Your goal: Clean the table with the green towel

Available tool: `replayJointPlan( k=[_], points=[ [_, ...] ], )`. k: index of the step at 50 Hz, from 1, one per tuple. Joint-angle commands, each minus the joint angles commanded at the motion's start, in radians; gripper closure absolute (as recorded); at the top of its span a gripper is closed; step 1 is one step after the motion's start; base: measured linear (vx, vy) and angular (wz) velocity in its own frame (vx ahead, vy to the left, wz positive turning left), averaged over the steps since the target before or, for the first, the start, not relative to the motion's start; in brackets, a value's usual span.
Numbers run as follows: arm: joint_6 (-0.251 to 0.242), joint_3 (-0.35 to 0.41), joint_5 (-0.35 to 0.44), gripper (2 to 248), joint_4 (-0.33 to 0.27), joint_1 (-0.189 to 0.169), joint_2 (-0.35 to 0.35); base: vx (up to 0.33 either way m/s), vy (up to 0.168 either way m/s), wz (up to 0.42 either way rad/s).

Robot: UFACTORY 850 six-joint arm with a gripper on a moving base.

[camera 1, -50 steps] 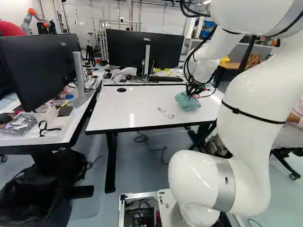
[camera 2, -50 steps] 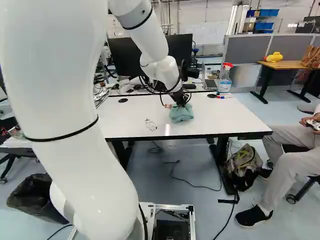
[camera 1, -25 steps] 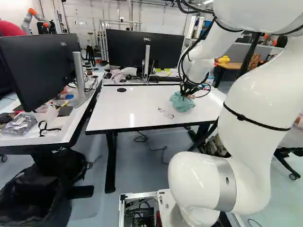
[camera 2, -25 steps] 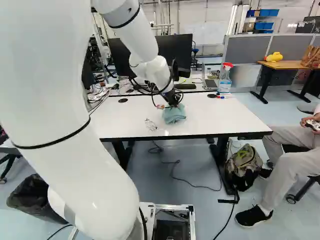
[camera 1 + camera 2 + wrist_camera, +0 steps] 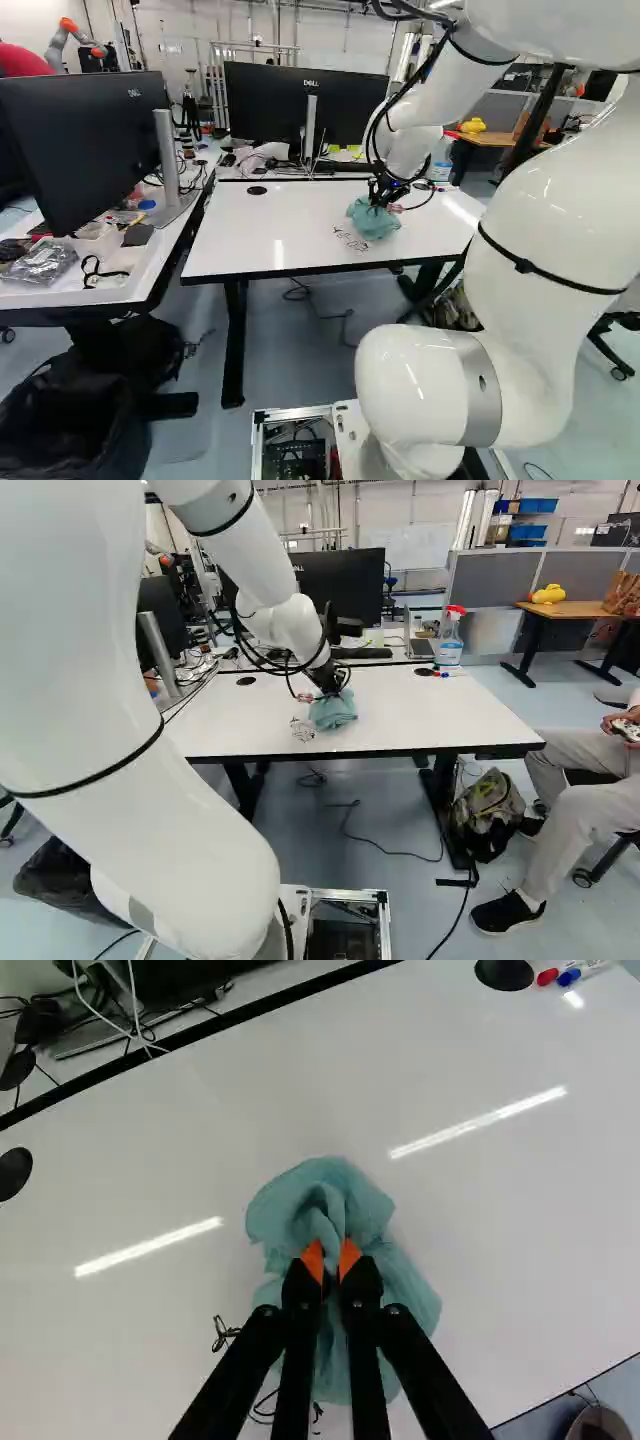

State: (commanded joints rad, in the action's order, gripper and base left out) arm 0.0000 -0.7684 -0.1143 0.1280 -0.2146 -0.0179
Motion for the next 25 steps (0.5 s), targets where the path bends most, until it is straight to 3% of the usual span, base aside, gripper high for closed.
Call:
replayJointPlan(
  k=[25],
  points=[
    [0.000, 0.001, 0.000, 212, 0.000, 0.001, 0.005, 0.000, 0.000, 0.000]
  ],
)
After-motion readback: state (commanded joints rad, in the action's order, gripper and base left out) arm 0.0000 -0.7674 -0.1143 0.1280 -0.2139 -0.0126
